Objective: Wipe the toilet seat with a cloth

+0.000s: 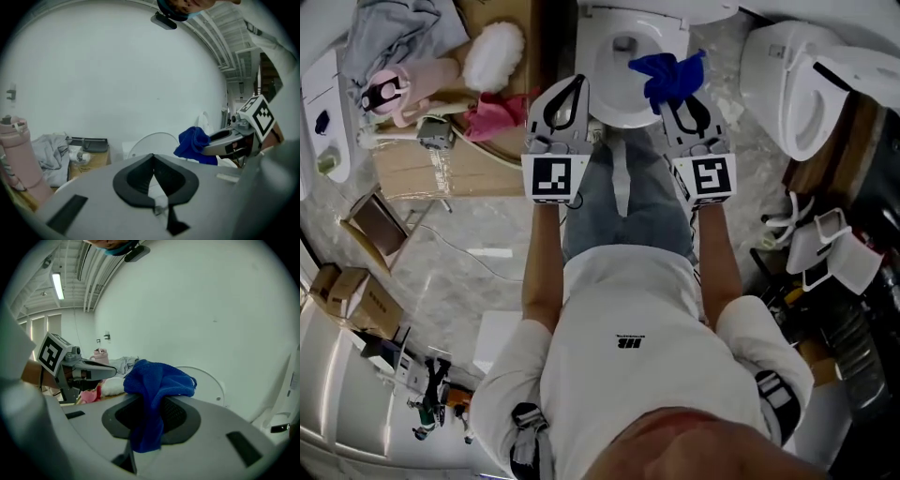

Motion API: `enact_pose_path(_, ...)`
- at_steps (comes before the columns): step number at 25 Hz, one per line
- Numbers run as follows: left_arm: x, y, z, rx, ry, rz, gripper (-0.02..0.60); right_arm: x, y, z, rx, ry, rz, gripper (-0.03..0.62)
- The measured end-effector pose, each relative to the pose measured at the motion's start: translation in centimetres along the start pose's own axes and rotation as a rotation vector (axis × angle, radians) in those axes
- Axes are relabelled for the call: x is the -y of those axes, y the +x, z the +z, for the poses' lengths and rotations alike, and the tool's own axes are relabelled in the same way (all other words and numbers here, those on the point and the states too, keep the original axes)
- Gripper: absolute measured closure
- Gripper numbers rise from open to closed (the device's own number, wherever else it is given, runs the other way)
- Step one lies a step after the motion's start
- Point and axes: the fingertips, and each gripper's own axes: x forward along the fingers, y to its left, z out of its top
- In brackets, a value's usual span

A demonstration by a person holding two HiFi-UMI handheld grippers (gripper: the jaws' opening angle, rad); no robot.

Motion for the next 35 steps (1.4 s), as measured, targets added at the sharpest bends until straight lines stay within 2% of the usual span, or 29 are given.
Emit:
enact_pose_path(11,-2.1,3.4,-10.1,-0.097,-0.092,0.148,0.573,0.7,8.8,-8.4,-0.1,-0.033,0.179,0.503)
enact_pose_path(22,-3.6,6.2,-18.4,-0.164,-0.194,0.264,0.573,0.8,17.5,-15.4,-0.184,-0.124,0.327,0.503)
enact_pose_path(27,-3.9,7.3,-21.5,-0.179,-0.236,0.298,0.574,0.2,20.7,-18.2,-0.222,-0.166,0.39,0.503)
enact_pose_path(35,-4.3,8.7,-26.2,-0.204,-0.28,0.319,0.574,-0.8,25.2,-22.8,-0.282,-0.227,0.433,0.503)
